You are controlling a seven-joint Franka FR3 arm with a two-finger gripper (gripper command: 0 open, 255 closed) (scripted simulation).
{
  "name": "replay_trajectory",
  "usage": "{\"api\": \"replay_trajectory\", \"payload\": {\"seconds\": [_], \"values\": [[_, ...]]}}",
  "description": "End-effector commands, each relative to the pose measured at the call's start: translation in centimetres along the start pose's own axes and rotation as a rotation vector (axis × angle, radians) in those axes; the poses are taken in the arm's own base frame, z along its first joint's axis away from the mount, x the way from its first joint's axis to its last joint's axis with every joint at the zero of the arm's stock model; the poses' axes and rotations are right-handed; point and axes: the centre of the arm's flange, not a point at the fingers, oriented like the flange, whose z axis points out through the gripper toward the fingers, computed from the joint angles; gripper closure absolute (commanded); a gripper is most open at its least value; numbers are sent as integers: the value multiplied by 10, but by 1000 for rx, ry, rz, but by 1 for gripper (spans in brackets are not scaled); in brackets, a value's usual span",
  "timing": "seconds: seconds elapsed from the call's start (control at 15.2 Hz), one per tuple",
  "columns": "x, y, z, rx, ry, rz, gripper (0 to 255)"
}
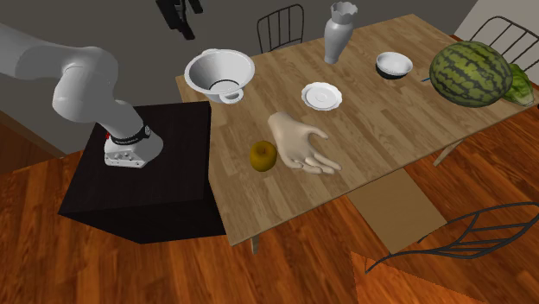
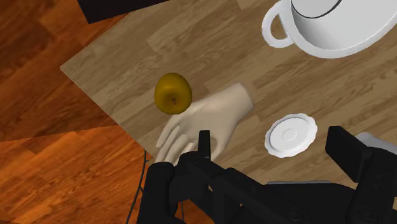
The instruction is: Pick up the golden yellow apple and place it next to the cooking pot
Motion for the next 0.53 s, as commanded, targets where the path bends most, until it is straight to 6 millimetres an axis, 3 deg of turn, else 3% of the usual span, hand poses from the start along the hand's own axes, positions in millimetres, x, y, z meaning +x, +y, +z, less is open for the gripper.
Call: {"api": "replay_trajectory", "payload": {"seconds": [0.0, 0.46], "values": [[0, 0, 0, 0, 0, 0, 0], [47, 40, 77, 3, -98, -201, 0]]}}
